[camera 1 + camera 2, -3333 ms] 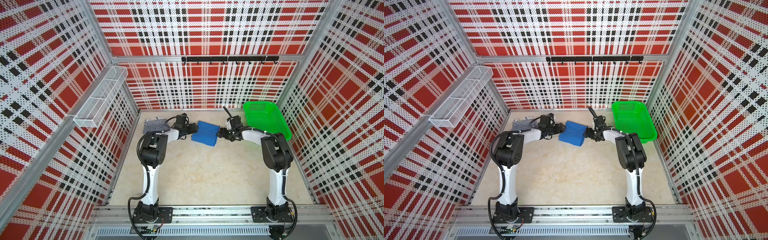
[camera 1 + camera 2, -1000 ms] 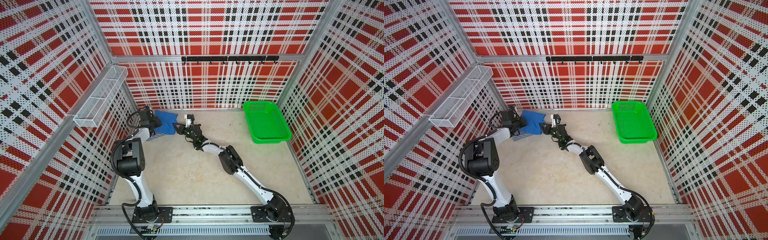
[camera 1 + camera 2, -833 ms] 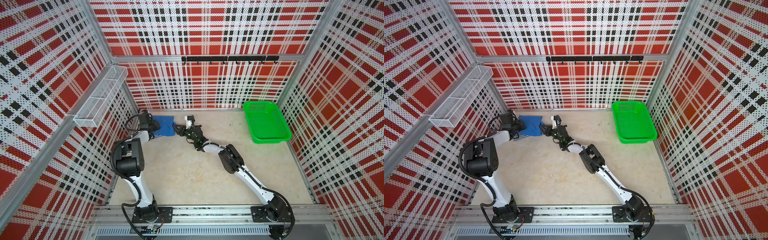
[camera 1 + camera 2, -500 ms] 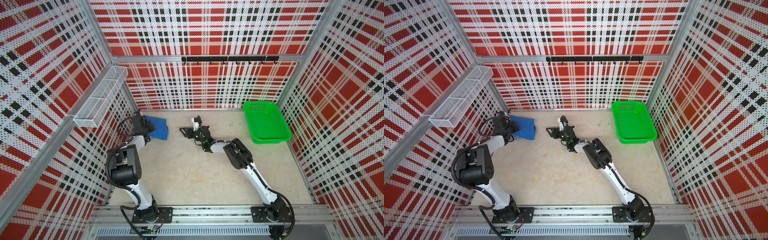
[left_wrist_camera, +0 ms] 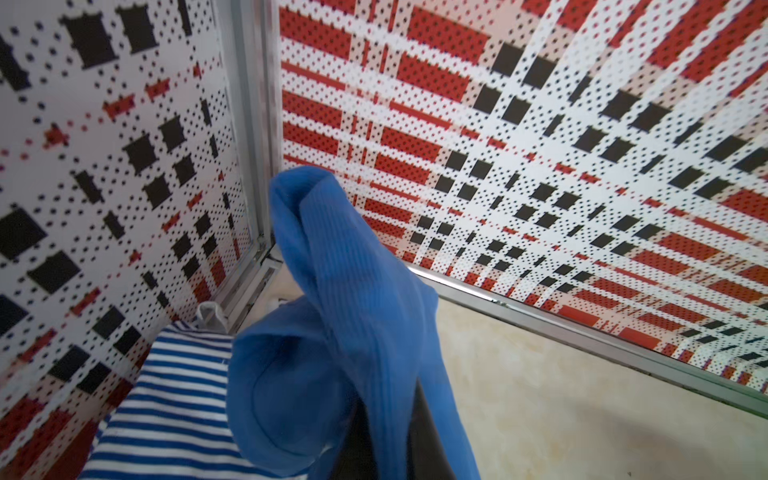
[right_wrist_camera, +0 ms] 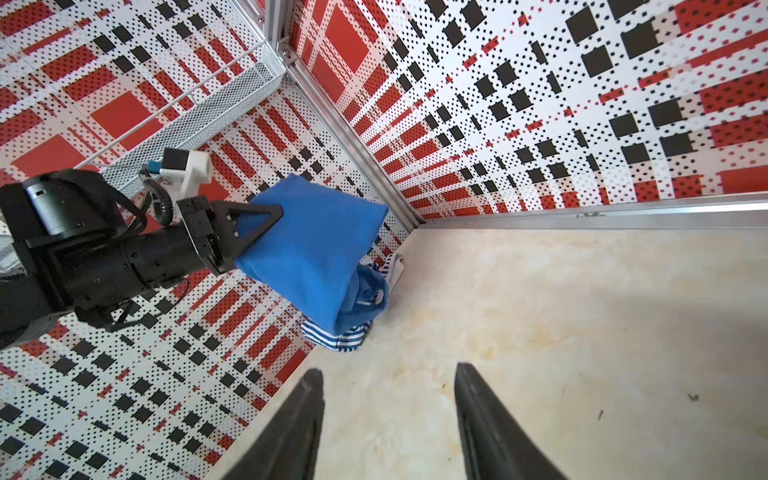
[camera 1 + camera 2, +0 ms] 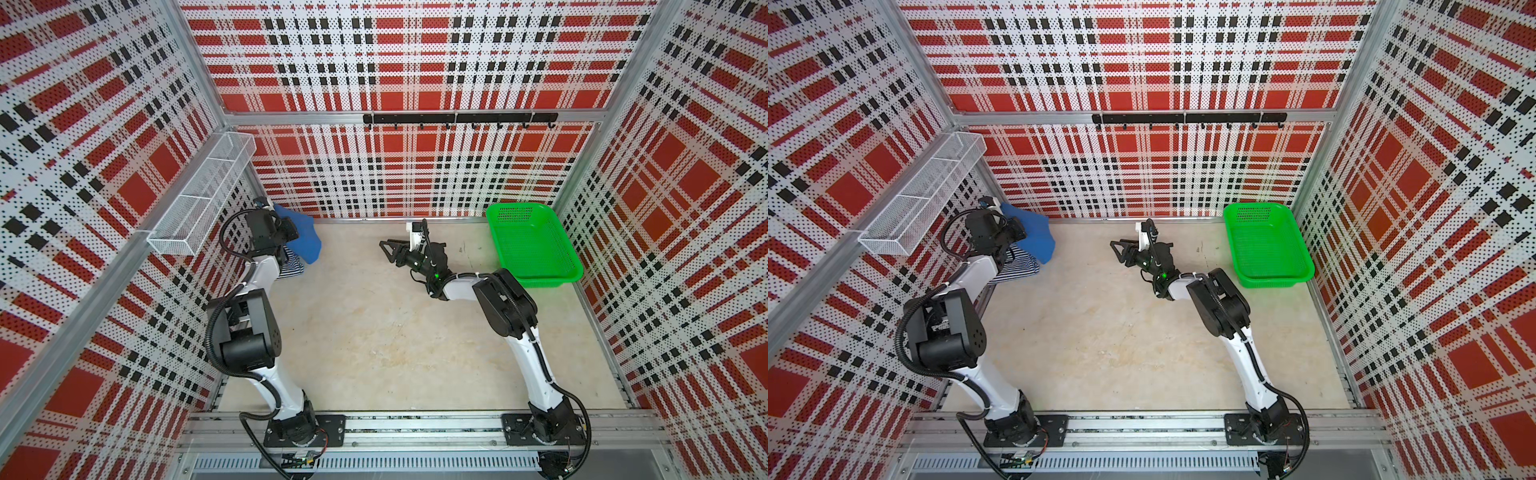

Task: Fold and stack the tank tops

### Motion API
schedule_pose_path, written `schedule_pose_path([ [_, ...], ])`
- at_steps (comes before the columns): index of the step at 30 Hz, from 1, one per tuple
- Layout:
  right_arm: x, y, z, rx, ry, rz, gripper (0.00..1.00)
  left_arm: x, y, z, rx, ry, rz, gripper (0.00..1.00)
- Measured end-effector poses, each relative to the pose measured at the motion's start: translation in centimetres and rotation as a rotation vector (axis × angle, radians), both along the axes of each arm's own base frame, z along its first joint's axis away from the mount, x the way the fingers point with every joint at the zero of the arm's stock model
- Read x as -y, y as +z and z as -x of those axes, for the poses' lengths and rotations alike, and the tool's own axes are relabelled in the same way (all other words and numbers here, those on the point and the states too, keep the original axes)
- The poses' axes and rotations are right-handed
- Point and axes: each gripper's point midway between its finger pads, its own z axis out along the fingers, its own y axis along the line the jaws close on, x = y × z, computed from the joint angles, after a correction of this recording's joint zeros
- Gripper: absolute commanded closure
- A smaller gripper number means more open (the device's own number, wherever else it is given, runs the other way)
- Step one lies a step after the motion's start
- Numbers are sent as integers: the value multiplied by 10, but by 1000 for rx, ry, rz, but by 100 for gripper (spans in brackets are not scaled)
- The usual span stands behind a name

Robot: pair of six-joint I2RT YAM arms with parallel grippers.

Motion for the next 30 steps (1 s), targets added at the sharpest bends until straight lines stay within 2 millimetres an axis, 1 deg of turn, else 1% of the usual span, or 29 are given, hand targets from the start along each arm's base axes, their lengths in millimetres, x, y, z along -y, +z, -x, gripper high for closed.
schedule_pose_path([
  [3, 11, -4, 10, -8, 5, 26, 47, -19, -10, 7, -19, 29, 10, 100],
  [4, 15, -4, 15, -8, 8, 37, 47, -29, -16, 12, -30, 46, 16, 100],
  [6, 23, 0, 24, -1, 12, 56, 47, -50, -29, 19, -52, 83, 27, 100],
  [8, 35, 8, 35, 11, 14, 73, 47, -70, -47, 24, -78, 123, 39, 100],
  [9, 41, 13, 41, 17, 14, 78, 45, -80, -59, 26, -97, 145, 48, 91],
  [10, 49, 18, 48, 20, 12, 83, 43, -88, -73, 28, -119, 163, 59, 70],
  [11, 57, 24, 55, 23, 12, 87, 41, -94, -86, 28, -141, 174, 66, 52],
  [12, 65, 30, 62, 27, 9, 92, 40, -98, -104, 29, -172, 185, 83, 36],
  [14, 83, 41, 74, 32, -7, 120, 39, -101, -134, 32, -237, 207, 106, 3],
  [15, 93, 49, 79, 36, -24, 141, 37, -102, -146, 36, -271, 227, 111, 2],
  [16, 103, 56, 82, 45, -42, 161, 36, -103, -153, 41, -300, 256, 106, 2],
  [17, 111, 62, 84, 50, -56, 177, 36, -106, -155, 45, -315, 291, 96, 2],
  [18, 120, 71, 87, 58, -74, 192, 36, -110, -153, 50, -322, 331, 79, 2],
  [20, 136, 83, 89, 68, -105, 213, 36, -115, -135, 58, -311, 398, 39, 2],
  [22, 148, 87, 90, 65, -129, 234, 36, -119, -103, 63, -267, 457, -9, 0],
  [23, 152, 86, 88, 58, -141, 245, 36, -119, -87, 64, -240, 480, -32, 1],
  [24, 156, 83, 87, 47, -150, 259, 36, -118, -69, 66, -212, 501, -57, 4],
  [25, 158, 78, 86, 31, -154, 273, 36, -115, -51, 66, -184, 520, -83, 9],
  [27, 160, 67, 87, -4, -154, 297, 36, -107, -29, 60, -145, 526, -115, 22],
  [28, 160, 63, 87, -20, -153, 307, 36, -104, -24, 56, -134, 521, -122, 30],
  [30, 161, 56, 88, -42, -152, 322, 36, -97, -30, 46, -143, 504, -126, 43],
])
